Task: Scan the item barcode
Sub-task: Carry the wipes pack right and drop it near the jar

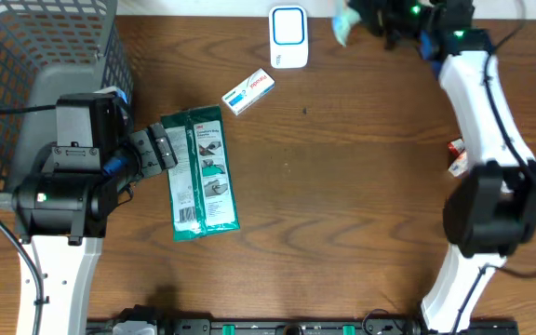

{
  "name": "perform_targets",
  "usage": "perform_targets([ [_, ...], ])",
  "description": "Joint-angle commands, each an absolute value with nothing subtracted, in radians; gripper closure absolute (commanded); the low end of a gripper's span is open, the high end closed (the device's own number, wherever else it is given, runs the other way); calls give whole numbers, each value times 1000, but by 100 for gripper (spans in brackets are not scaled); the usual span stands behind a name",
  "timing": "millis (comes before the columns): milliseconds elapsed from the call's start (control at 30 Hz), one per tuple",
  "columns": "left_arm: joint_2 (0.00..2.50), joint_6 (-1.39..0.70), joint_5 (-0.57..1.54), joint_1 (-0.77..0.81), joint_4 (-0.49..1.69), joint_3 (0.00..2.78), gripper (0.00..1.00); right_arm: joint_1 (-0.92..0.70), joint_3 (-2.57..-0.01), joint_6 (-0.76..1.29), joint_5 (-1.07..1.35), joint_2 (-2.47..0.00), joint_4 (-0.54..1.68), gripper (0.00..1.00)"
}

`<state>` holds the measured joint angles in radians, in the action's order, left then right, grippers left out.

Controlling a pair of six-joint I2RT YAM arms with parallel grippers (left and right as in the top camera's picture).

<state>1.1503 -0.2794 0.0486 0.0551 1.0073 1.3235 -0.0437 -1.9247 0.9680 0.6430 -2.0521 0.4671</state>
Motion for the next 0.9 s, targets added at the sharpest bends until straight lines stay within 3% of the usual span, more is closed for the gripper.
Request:
perform_targets([
  [0,1150,-259,40,54,1009,1332,10,-113,-1932,389,245,-1954,656,99],
  [133,1150,-259,40,54,1009,1332,10,-160,-1932,230,191,-1943,945,99],
  [333,1150,-259,40,54,1009,1332,10,-178,-1879,212,46,-1975,1283,99],
  [533,1150,-259,40,54,1009,1333,10,-177,-1671,212,30,-1977,1320,99],
  [867,1150,-259,40,54,1009,1332,10,-149,-1442,276,-239,-1977,1418,98],
])
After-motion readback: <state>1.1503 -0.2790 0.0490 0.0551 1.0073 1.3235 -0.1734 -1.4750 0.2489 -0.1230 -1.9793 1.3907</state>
